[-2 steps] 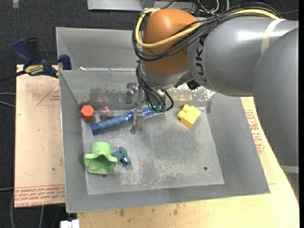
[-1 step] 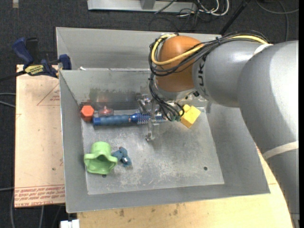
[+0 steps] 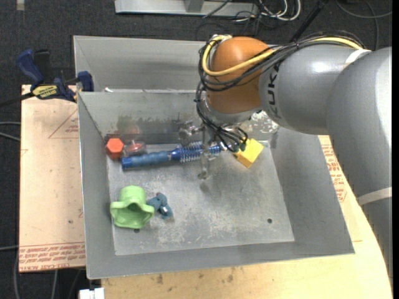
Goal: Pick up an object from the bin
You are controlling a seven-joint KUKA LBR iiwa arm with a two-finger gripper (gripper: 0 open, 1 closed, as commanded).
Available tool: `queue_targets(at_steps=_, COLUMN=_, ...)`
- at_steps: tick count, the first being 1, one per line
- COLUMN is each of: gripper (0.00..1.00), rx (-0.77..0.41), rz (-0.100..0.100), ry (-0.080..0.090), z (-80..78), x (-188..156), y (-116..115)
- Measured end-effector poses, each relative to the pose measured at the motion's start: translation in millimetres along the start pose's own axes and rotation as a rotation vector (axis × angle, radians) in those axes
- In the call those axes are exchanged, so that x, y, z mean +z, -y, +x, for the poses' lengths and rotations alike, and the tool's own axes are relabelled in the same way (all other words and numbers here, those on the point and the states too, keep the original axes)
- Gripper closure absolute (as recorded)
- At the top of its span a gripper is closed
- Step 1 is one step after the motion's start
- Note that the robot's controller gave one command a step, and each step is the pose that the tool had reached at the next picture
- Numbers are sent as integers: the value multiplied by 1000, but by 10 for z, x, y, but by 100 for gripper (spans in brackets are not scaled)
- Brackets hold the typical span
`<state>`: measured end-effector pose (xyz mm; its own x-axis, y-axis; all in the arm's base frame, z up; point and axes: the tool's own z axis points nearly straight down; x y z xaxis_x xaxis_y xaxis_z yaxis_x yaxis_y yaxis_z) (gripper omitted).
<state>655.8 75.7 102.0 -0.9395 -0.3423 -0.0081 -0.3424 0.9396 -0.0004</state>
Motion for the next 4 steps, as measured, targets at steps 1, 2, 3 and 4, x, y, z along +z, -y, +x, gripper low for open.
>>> queue_targets(at_steps=1, gripper=0, rx=132, rz=-1, ry=-5, z=73, x=-164, y=-53)
queue_targets(at_steps=2, gripper=0, rx=308, rz=-1, ry=-9, z=149, x=332, y=-120)
queue_targets(at_steps=3, gripper=0, rx=308, rz=-2, ry=-7, z=142, x=326, y=-119)
queue_targets(at_steps=4, gripper=100, rx=309, rz=-3, ry=-8, z=145, x=333, y=-121)
